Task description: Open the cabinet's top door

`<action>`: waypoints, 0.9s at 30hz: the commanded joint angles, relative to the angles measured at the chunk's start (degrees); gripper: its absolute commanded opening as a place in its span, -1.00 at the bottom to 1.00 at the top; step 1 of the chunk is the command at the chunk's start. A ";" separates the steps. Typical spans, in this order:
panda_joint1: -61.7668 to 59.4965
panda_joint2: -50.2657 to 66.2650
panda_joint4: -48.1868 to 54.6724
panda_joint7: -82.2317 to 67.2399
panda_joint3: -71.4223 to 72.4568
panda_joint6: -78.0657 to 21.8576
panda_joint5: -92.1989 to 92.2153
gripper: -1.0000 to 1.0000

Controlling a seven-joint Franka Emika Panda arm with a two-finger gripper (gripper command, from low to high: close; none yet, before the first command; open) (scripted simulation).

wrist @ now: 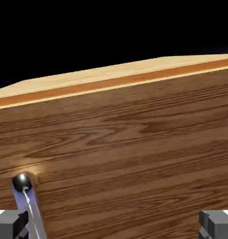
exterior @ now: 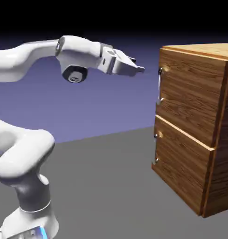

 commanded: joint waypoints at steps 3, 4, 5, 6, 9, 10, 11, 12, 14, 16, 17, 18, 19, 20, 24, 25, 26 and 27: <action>-3.60 -3.06 1.15 -3.13 3.80 -1.15 7.48 0.00; -4.80 -4.09 1.53 -4.18 5.06 -1.54 9.97 0.00; -6.00 -5.11 1.91 -5.22 6.33 -1.92 12.46 0.00; -7.20 -6.13 2.30 -6.26 7.59 -2.31 14.96 0.00; -10.80 -9.19 3.44 -9.40 11.39 -3.46 22.43 0.00; -12.00 -10.21 3.83 -10.44 12.65 -3.84 24.93 0.00; -13.20 -11.23 4.21 -11.48 13.92 -4.23 27.42 0.00; -14.40 -12.25 4.59 -12.53 15.18 -4.61 29.91 0.00; -16.80 -14.30 5.36 -14.61 17.71 -5.38 34.89 0.00; -19.20 -16.34 6.12 -16.70 20.24 -6.15 39.88 0.00; -20.39 -17.36 6.50 -17.75 21.51 -6.53 42.37 0.00; -21.59 -18.38 6.89 -18.79 22.77 -6.92 44.86 0.00; -22.79 -19.40 7.27 -19.83 24.03 -7.30 47.36 0.00; -23.99 -20.42 7.65 -20.88 25.30 -7.69 49.85 0.00; -28.79 -24.51 9.18 -25.05 30.36 -9.23 59.82 0.00; -29.99 -25.53 9.56 -26.09 31.62 -9.61 62.31 0.00; -30.64 -26.08 9.77 -26.66 32.31 -9.82 63.66 0.00; -30.64 -26.08 9.77 -26.66 32.31 -9.82 63.66 0.00</action>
